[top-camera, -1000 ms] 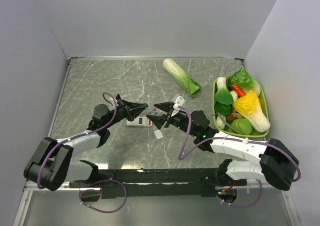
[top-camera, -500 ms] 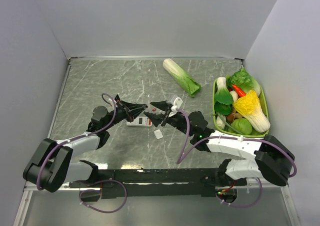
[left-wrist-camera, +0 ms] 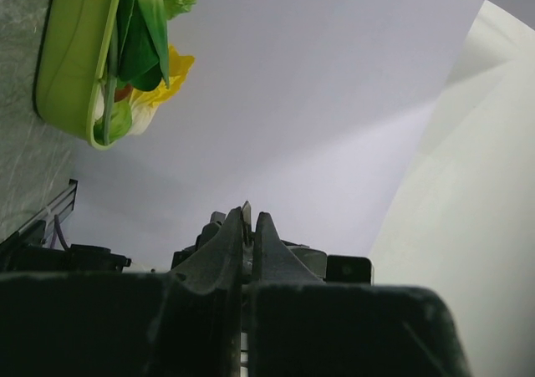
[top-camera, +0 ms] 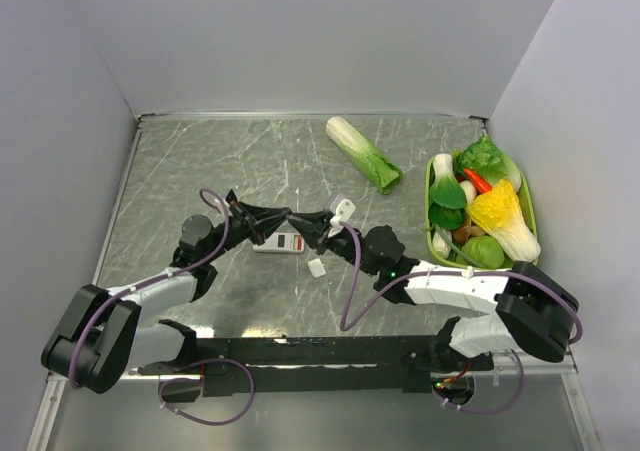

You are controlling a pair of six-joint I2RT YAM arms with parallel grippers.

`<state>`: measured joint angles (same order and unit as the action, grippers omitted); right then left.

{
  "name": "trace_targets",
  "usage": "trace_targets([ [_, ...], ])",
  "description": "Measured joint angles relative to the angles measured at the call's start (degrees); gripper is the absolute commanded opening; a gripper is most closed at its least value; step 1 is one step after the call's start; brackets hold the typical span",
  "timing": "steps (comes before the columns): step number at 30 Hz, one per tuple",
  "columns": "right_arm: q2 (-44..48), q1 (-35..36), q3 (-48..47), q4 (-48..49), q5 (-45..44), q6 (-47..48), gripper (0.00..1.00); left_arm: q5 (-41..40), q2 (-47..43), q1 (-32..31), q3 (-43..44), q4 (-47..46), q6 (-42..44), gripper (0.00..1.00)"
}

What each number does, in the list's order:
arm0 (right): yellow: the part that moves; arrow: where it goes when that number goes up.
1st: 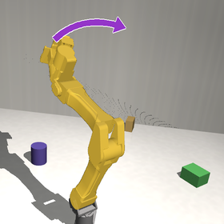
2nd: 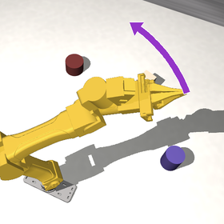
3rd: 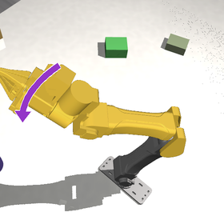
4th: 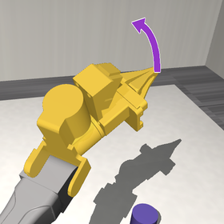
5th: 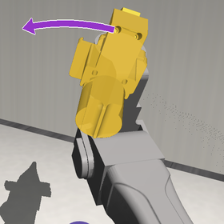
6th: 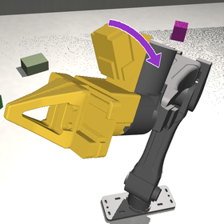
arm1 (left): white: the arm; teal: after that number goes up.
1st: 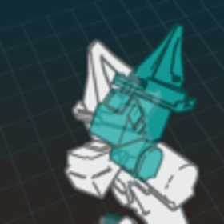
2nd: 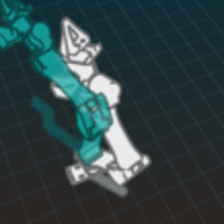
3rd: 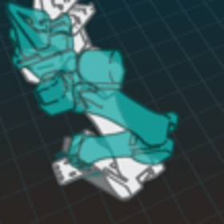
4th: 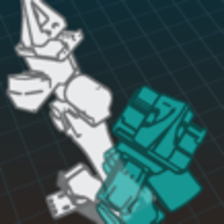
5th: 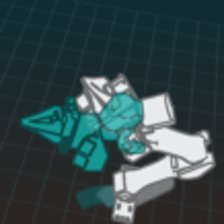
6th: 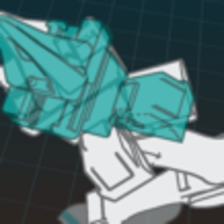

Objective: Unload the batteries from the remote control

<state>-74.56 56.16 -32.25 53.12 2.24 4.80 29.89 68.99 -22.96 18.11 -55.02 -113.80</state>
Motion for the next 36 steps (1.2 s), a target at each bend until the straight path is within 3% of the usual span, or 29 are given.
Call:
trace_targets([
  [2,-0.33,0.15,0.0,0.92,-0.76,0.28,0.09,-0.55,-0.68,0.0,-0.35,0.11,-0.22,0.01],
  [3,-0.46,0.24,0.0,1.31,-0.94,0.37,0.0,-0.72,-1.09,0.0,-0.55,0.15,-0.44,0.01],
  [5,-0.52,0.44,0.0,1.95,-1.03,0.61,0.0,-0.87,-1.84,0.0,-0.83,0.26,-0.57,0.06],
  [9,-0.5,0.83,0.0,2.56,-0.85,1.07,0.0,-0.42,-2.36,0.0,-0.85,0.61,-0.28,0.56],
  [15,2.64,0.39,-0.02,-3.15,-1.68,4.63,0.0,2.25,-3.28,-0.11,0.28,11.98,6.56,0.85],
  [21,10.01,-6.88,-1.77,-17.29,3.93,9.29,0.0,4.02,-5.14,2.4,7.21,31.39,20.7,0.84],
  [25,10.23,-10.67,-8.24,-29.03,8.24,14.25,0.0,2.95,-4.63,5.9,11.78,42.91,30.71,0.8],
  [32,1.9,-12.2,-17.84,-47.74,15.76,25.18,0.0,-4.48,4.44,10.03,20.76,56.63,48.39,0.52],
  [36,-5.05,-13.44,-22.99,-59.76,20.28,29.7,0.0,-8.85,9.03,10.51,21.24,60.76,54.29,0.48],
])
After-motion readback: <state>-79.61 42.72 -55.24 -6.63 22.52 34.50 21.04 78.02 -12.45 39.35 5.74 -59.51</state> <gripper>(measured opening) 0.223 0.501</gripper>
